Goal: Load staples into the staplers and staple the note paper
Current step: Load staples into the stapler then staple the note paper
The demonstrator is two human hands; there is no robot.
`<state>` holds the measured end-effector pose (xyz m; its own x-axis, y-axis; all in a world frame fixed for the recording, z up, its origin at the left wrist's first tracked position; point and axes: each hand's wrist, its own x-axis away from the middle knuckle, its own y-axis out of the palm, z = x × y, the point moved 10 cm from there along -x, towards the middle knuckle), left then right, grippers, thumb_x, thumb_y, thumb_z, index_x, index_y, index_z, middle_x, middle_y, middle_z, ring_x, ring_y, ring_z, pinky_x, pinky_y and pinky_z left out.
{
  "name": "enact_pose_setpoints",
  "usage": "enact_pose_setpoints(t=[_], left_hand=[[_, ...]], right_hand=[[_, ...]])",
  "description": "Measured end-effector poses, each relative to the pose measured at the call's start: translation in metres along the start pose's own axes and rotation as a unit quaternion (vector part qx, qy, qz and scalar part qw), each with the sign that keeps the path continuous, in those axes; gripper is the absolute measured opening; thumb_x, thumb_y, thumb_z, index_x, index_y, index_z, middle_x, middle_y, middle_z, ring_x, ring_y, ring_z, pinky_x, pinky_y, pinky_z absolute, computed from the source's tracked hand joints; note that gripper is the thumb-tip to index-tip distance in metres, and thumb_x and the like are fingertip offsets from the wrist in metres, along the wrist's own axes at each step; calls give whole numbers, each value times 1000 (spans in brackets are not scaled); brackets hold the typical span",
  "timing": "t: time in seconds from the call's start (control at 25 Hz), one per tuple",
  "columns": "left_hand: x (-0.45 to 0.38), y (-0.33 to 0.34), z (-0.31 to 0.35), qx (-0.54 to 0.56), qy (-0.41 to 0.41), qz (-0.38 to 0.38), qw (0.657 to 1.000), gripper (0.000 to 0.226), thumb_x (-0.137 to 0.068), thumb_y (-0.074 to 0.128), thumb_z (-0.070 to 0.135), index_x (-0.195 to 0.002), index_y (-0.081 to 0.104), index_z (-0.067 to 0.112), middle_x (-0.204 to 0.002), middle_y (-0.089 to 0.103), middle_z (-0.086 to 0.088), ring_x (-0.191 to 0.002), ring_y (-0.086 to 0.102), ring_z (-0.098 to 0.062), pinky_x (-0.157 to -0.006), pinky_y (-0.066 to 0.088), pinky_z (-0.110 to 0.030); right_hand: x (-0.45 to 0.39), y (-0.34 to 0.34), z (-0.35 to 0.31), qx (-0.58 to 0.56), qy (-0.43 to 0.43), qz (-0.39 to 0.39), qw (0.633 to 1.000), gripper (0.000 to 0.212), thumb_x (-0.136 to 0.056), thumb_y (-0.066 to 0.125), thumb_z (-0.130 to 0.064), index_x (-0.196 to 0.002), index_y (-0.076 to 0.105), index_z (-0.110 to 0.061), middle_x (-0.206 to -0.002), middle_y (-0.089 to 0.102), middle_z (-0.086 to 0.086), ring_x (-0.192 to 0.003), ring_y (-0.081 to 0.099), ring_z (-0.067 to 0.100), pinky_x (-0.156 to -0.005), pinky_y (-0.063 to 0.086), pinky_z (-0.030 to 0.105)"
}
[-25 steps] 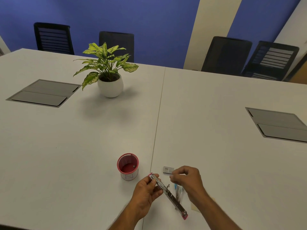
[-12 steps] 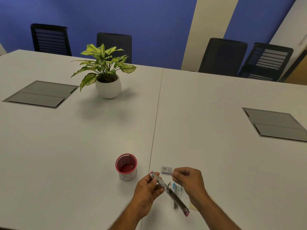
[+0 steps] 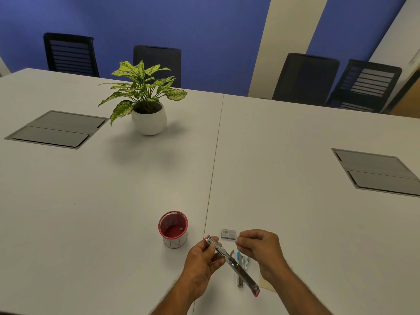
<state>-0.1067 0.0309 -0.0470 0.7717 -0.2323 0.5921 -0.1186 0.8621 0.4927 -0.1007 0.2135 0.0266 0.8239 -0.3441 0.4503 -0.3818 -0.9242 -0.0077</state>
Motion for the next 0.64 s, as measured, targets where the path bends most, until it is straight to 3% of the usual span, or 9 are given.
enact_pose_setpoints(t=[0.4, 0.64], left_hand=[[4, 5, 4, -6, 2, 0, 1000, 23, -102, 48, 5, -113, 68, 7, -86, 75, -9, -84, 73, -28, -68, 61, -34], [4, 8, 4, -11, 4, 5, 1000, 24, -102, 48, 6, -112, 69, 8, -86, 75, -9, -86, 73, -29, -70, 62, -36]], right_hand=[[1, 2, -7, 53, -21, -5, 998, 12, -70, 81, 6, -67, 79, -6, -80, 78, 13, -76, 76, 30, -69, 63, 32], [11, 4, -24, 155, -91, 18, 983, 16, -75, 82, -8, -68, 78, -23, -76, 78, -8, -76, 75, 20, -71, 65, 35]])
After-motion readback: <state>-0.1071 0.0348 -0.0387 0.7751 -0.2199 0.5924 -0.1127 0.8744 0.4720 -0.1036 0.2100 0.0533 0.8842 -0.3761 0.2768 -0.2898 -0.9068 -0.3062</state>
